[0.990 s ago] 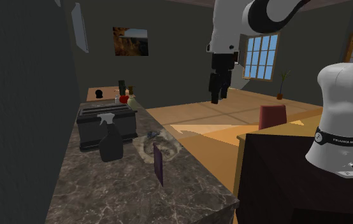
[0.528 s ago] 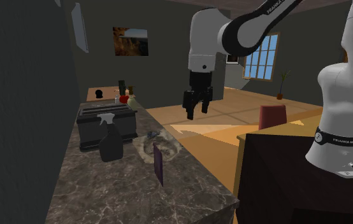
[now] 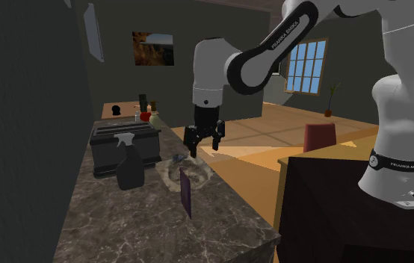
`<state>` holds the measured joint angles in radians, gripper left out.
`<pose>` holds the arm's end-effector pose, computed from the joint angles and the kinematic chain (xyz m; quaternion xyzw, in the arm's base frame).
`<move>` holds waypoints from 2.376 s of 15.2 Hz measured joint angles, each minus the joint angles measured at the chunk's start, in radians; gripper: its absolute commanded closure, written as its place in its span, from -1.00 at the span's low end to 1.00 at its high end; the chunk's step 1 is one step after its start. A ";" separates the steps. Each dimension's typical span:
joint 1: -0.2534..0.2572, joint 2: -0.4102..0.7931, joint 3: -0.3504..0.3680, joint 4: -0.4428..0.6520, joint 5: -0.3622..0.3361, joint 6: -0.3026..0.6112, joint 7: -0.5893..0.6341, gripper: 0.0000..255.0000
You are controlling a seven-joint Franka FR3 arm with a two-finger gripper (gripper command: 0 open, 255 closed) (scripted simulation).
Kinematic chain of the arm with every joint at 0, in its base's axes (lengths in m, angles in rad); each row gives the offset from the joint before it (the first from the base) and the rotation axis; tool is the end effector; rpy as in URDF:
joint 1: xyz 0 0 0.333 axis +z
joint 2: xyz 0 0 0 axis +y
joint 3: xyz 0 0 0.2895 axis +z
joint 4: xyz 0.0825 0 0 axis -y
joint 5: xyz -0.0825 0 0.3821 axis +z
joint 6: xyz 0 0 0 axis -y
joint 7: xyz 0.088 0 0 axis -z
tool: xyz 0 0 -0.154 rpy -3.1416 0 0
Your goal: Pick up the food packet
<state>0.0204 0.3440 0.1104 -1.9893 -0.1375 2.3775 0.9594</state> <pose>0.5994 0.0730 0.2248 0.9319 -0.3608 0.0360 0.0135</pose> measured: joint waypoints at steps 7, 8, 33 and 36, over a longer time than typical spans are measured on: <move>0.032 0.275 -0.046 0.297 -0.020 -0.007 0.121 -1.00; 0.034 0.298 -0.050 0.321 -0.020 -0.006 0.128 -1.00; 0.036 0.322 -0.054 0.337 -0.022 0.004 0.136 1.00; 0.034 0.296 -0.051 0.339 -0.018 -0.023 0.131 1.00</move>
<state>0.0542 0.6403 0.0593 -1.6507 -0.1554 2.3543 1.0906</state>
